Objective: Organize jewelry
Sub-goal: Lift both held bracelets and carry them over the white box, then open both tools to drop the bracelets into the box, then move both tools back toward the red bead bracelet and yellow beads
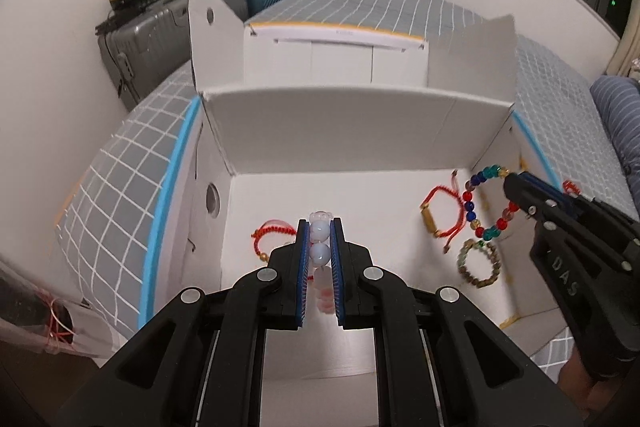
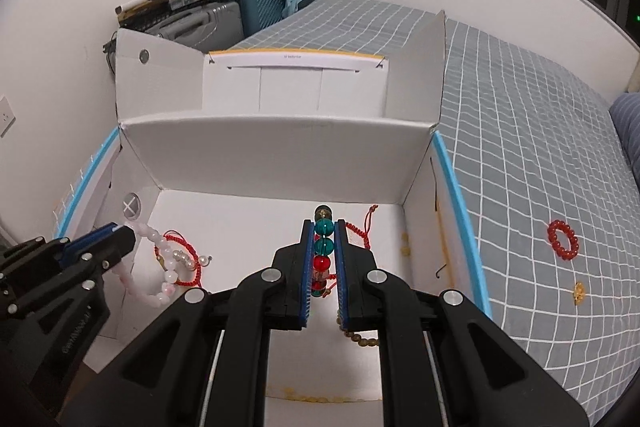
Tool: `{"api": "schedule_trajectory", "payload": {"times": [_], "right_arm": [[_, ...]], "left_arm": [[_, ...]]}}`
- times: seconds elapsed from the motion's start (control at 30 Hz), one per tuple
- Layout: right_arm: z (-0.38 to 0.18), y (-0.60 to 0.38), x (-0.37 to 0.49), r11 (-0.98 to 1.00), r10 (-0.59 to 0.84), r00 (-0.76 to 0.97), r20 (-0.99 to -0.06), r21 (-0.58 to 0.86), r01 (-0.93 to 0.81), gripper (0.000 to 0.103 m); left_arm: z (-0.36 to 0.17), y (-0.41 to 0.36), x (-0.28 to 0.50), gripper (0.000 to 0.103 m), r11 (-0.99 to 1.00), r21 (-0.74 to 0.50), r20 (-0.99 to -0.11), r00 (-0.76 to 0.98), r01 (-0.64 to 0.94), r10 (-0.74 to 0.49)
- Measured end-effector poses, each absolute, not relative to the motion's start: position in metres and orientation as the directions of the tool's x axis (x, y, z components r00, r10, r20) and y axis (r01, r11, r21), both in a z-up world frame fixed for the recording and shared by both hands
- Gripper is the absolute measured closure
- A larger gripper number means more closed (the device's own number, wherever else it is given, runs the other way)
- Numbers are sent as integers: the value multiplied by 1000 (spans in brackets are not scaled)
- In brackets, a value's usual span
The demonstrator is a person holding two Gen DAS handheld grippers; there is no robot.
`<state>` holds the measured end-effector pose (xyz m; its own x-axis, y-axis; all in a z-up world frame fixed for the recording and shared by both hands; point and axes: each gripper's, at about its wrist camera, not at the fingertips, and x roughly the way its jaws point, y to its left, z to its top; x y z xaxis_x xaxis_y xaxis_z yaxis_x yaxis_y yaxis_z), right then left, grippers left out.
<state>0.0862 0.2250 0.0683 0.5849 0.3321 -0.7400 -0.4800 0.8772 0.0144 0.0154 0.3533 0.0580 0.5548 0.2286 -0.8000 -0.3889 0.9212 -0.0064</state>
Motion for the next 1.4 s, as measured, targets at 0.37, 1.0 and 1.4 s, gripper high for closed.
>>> {"api": "schedule_trajectory", "payload": {"times": [0.37, 1.0, 1.4], "right_arm": [[61, 228, 84, 878, 317, 585, -747, -3, -479, 93], [104, 105, 118, 953, 217, 711, -669, -12, -302, 32], [92, -10, 144, 988, 86, 715, -694, -35, -153, 31]], "left_arm": [[54, 357, 19, 91, 916, -16, -808, 545, -400, 224], [92, 293, 56, 35, 942, -30, -751, 629, -334, 199], [94, 181, 114, 26, 986, -28, -746, 660, -162, 87]]}}
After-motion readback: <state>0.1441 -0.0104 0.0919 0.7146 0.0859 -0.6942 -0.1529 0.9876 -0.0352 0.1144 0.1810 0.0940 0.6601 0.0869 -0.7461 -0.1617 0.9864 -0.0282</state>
